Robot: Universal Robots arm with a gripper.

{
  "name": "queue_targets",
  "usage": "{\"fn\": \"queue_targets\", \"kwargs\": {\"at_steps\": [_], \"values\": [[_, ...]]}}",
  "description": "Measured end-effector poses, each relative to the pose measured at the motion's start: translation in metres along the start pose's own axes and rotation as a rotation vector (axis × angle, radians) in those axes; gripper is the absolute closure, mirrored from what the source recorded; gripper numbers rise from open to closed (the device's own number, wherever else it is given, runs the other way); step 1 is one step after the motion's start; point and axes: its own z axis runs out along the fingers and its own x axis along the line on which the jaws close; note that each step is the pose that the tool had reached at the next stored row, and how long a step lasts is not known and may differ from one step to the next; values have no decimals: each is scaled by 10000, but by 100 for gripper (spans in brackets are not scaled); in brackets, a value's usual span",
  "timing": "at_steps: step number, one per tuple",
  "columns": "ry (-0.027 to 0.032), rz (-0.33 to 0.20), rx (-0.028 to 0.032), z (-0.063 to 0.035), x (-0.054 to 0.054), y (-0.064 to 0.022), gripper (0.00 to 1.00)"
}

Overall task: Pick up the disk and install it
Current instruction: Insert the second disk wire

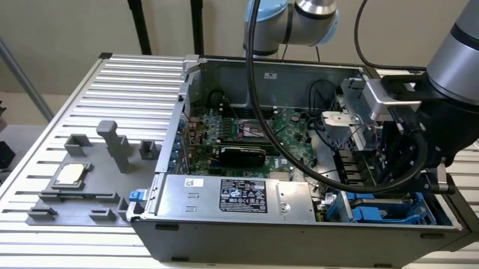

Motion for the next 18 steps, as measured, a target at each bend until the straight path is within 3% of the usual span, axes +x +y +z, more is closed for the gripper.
{"fn": "queue_targets", "kwargs": {"at_steps": [11, 12, 18], "values": [[-11, -79, 2, 65, 1, 3, 100], [-24, -80, 3, 71, 1, 3, 0], [-15, -81, 1, -33, 6, 23, 0]]}}
